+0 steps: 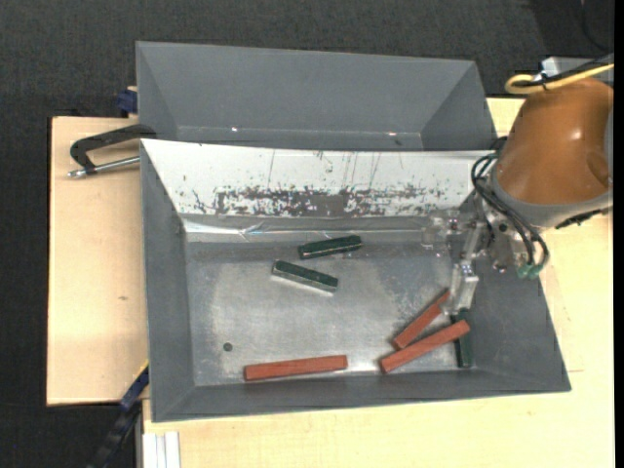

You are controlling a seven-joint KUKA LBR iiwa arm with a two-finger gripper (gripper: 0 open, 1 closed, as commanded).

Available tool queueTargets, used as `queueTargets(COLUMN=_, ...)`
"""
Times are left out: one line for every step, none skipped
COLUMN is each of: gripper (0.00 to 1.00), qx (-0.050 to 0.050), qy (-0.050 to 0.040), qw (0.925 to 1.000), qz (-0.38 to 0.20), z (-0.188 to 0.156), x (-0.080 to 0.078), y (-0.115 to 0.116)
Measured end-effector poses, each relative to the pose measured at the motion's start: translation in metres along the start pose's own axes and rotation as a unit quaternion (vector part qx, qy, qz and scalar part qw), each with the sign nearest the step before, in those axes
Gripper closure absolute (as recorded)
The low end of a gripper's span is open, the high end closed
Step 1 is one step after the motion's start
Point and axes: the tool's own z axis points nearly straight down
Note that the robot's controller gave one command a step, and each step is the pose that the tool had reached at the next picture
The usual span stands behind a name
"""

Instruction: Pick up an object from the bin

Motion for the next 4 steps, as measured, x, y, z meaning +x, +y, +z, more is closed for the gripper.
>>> queueTargets(gripper=0.0, qx=0.001, qy=0.0052, qw=0.9998, qz=-0.018, z=0.028, x=0.02, y=-0.021)
queueTargets(gripper=1.0, qx=0.0, qy=-0.0012, qw=0.9736, qz=-0.228, z=0.104, x=0.046, y=-0.041)
queueTargets(gripper=1.0, qx=0.0, qy=-0.0014, qw=0.9736, qz=-0.228, z=0.103, x=0.046, y=-0.041)
queueTargets(gripper=1.0, qx=0.0, qy=0.0012, qw=0.971, qz=-0.239, z=-0.012, x=0.035, y=-0.046)
